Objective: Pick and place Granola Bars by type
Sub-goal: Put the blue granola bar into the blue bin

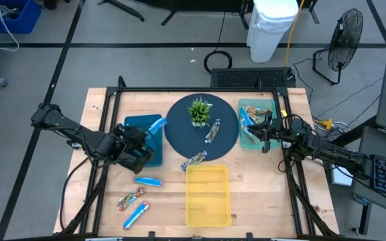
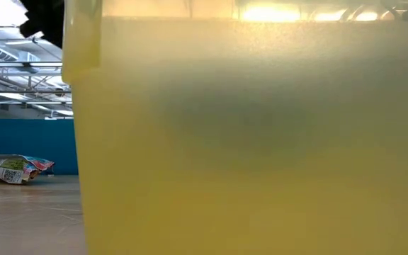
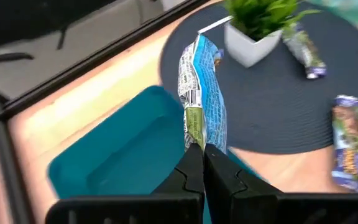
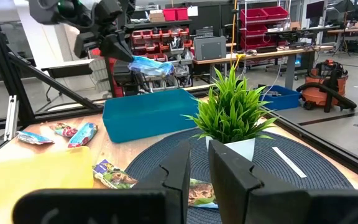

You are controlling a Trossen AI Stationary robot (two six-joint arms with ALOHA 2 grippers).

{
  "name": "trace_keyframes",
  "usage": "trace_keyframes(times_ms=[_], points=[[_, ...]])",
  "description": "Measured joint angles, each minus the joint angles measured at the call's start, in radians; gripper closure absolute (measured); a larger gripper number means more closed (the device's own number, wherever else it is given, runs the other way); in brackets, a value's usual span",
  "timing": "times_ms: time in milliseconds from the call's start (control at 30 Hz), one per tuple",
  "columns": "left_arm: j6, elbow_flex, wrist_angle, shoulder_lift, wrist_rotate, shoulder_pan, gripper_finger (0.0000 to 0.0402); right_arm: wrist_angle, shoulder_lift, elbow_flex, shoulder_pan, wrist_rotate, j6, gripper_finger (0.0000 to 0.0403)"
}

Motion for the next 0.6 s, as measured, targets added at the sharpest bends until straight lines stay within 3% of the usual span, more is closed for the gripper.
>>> trace_keyframes(times_ms=[267,400,600], points=[[-0.021,0.000,-0.054,-0.075,-0.194,-0.135,0.0400,0.000,0.000,0.000,0.000,0.000,0.000,0.0353],[0.006,0.000,-0.071,-0.174,-0.278,-0.185,0.0400,0.000,0.000,0.000,0.000,0.000,0.000,0.0353],[-0.037,-0.089,-0.160,-0.385,-0.356,-0.165,0.0401,0.000,0.000,0.000,0.000,0.000,0.000,0.0353]])
